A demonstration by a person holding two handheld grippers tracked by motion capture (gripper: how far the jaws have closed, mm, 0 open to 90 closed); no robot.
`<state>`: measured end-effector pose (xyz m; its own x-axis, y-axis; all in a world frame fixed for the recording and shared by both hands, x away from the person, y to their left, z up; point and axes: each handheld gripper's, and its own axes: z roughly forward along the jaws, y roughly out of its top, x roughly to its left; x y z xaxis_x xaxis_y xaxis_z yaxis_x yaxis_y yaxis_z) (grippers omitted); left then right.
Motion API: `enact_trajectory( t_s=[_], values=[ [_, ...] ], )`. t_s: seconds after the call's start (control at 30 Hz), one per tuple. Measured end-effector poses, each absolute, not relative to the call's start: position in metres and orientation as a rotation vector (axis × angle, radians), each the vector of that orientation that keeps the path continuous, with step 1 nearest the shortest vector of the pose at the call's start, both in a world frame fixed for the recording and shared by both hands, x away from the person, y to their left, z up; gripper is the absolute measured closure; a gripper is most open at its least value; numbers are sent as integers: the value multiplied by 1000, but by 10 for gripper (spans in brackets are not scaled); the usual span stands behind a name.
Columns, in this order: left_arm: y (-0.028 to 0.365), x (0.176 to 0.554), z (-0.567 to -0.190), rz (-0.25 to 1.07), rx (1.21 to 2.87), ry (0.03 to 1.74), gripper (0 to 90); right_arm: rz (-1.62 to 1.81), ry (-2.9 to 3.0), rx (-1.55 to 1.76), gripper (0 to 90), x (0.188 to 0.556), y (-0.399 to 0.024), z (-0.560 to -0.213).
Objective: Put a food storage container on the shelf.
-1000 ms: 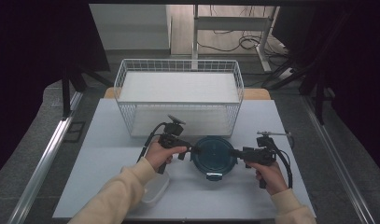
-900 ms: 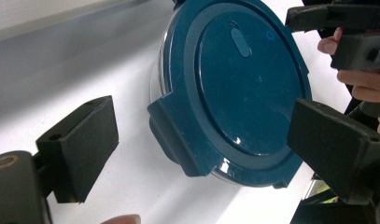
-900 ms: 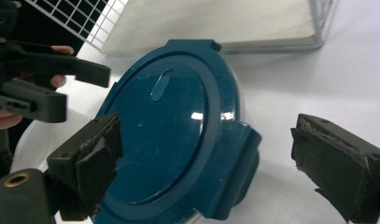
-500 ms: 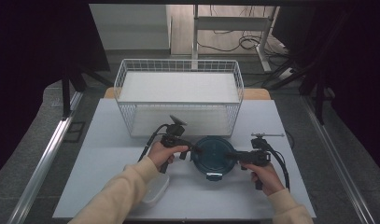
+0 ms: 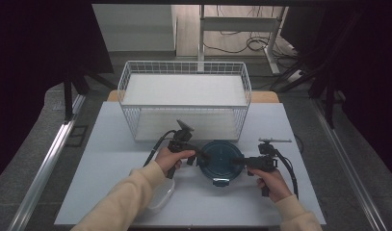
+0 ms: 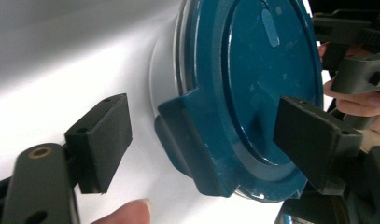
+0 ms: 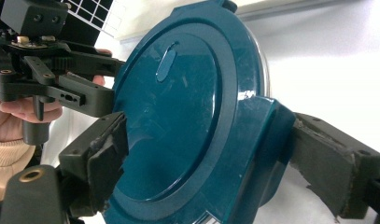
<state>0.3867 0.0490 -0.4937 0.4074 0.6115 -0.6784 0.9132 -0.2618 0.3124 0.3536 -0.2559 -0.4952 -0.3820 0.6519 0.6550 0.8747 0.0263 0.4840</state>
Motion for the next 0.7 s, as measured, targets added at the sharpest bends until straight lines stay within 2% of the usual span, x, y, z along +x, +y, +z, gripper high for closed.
enact_trajectory(
  t_s=[0.43,0.5,0.7],
  values=[
    [47,388,-497,-656,1963,1296,318,-1206,-1991,-1620,209,355,-252,-504],
    [46,388,-497,-659,1962,1299,315,-1240,-1976,-1642,295,356,-257,-501],
    [48,390,-498,-672,1948,1307,333,-1256,-1937,-1648,334,356,-262,-503]
  ],
)
